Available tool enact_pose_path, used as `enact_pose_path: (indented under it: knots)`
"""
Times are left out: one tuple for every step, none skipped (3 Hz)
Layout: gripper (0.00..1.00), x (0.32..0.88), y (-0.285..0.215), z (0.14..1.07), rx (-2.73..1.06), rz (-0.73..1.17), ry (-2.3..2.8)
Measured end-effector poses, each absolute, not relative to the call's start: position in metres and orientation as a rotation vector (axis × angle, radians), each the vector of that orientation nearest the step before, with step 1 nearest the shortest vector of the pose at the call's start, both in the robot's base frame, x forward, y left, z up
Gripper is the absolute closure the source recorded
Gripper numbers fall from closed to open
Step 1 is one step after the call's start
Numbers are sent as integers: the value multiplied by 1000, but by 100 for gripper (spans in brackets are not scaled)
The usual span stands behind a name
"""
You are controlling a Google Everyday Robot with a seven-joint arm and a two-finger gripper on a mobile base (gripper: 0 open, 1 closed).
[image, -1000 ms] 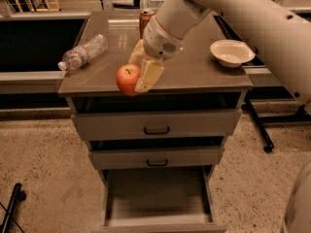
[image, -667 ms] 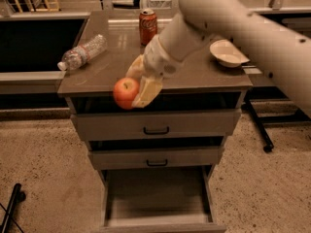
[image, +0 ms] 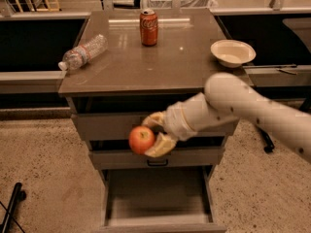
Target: Place apple into bottom drawer
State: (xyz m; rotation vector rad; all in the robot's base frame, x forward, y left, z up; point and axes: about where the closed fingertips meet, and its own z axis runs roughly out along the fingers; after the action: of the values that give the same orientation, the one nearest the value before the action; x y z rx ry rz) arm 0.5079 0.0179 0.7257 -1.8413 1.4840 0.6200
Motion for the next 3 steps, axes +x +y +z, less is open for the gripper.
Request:
enact_pose_path:
  knots:
    - [100,497,-3,691,-1778,608,1561]
    - [100,500,-9,666,-1767,616,1619]
    - [100,484,-37,579,-1660,629,1661]
